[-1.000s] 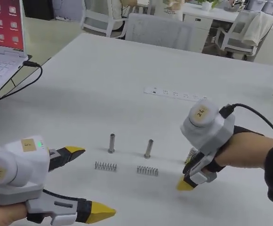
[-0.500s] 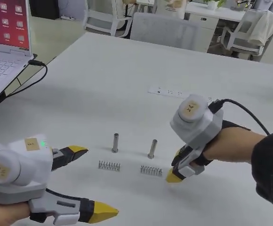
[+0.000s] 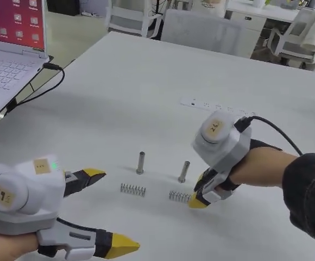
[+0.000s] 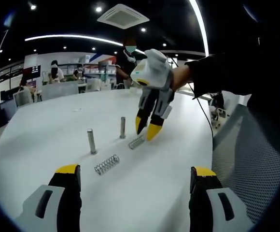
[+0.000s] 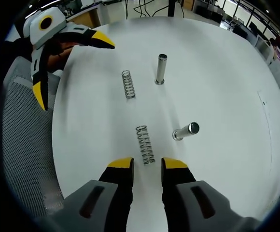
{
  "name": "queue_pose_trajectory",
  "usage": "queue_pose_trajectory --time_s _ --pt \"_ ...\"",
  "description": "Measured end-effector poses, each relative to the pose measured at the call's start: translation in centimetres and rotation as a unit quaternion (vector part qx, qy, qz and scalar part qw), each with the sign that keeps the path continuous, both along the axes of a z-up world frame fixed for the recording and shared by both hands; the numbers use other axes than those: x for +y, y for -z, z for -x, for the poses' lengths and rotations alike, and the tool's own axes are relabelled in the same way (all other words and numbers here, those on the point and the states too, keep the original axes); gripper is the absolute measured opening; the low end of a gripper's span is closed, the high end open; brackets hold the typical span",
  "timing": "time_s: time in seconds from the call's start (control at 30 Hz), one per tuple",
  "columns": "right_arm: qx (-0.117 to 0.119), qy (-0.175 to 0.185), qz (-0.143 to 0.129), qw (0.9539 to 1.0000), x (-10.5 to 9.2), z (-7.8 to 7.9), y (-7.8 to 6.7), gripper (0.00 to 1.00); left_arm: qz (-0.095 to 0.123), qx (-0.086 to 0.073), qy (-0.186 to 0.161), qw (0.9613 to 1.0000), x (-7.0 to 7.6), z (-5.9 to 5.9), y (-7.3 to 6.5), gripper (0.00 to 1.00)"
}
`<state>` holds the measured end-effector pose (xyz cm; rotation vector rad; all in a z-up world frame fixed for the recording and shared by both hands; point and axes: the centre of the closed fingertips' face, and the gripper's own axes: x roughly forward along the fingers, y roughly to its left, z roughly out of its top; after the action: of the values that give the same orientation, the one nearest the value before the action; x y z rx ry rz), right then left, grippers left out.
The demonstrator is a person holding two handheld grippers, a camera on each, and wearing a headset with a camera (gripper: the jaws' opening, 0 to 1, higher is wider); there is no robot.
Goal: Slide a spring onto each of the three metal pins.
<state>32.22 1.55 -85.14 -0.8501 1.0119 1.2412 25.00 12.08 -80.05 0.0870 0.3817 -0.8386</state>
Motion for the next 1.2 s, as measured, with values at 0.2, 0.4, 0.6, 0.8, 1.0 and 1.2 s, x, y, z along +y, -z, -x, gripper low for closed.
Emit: queue_pose_trajectory --time_s 0.2,0.4,0.6,0.8,1.0,1.2 --pt "-0.005 -0.018 0.008 0.9998 0.09 -0.23 0.34 0.17 0.0 0.002 -0.003 1.0 0.15 -0.03 0.14 0.91" --pt "-0.002 -0.029 0.01 0.9995 0.07 -0.11 0.69 0.15 0.0 0.004 -0.001 1.0 0.03 -0.08 0.28 0.91" --pt "-0.006 -0.042 0.015 0.999 0.05 -0.07 0.9 0.14 -0.001 0.004 0.003 1.0 -0.25 -0.03 0.23 0.9" --pt "-0.015 -0.056 0.018 0.9982 0.14 -0.15 0.99 0.1 0.0 0.004 0.003 1.0 -0.22 0.01 0.26 0.9" --pt "-0.023 -0.07 0.019 0.9971 0.17 0.02 0.96 0.08 0.0 0.005 0.004 1.0 -0.22 0.1 0.31 0.89" --pt "-0.027 -0.078 0.012 0.9965 0.22 0.35 0.55 0.08 0.0 0.001 0.012 0.9999 -0.73 0.28 0.07 0.88"
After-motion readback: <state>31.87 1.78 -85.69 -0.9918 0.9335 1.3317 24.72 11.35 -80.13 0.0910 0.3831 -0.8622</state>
